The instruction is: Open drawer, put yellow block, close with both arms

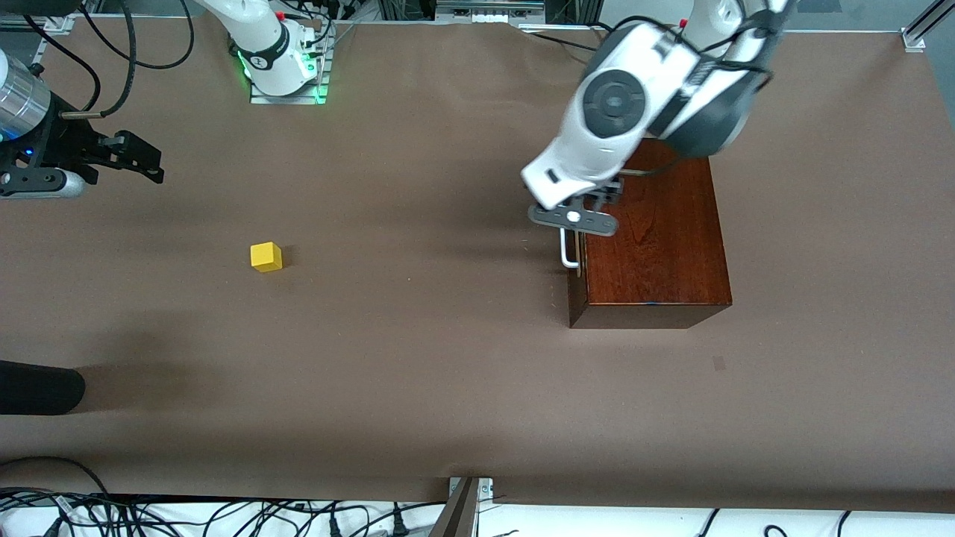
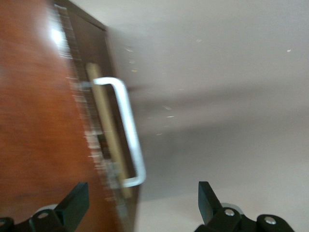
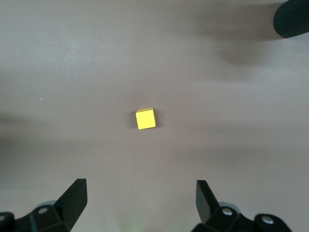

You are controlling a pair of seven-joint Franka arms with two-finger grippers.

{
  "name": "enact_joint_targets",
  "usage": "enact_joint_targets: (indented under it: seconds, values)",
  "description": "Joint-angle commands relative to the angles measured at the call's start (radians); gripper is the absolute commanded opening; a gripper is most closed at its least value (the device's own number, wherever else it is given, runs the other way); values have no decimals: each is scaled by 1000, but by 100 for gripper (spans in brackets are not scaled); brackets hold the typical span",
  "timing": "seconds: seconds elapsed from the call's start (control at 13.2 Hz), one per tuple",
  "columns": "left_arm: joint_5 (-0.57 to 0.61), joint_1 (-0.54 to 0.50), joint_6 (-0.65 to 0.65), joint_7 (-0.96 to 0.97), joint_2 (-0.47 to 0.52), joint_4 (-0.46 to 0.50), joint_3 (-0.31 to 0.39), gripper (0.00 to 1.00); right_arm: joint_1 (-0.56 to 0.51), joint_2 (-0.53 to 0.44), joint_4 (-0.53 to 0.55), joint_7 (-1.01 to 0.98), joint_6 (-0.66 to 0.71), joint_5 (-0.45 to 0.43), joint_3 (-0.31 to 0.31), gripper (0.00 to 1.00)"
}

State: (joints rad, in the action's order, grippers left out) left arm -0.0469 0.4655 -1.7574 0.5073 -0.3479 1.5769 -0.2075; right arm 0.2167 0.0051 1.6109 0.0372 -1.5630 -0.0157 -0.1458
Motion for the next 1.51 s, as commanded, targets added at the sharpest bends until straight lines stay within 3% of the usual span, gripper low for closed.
enact_joint_targets:
  seconds: [0.0, 0.08, 0.38, 0.6, 1.44]
  values:
    - [31, 60, -42, 62, -61, -23, 14, 100, -2, 3, -17, 7, 18, 5, 3, 100]
    - [98, 77, -53, 63, -83, -11, 13, 100, -2, 3, -17, 7, 18, 5, 3, 100]
    - [148, 119, -69, 160, -91, 28, 14, 100, -2, 3, -19, 7, 14, 5, 3, 100]
    - [254, 125, -77, 209, -112, 49, 13, 100, -2, 4, -19, 7, 9, 3, 3, 100]
    - [401, 157, -111, 358, -218, 64, 14, 100, -5, 26, -19, -3, -6, -10, -1, 100]
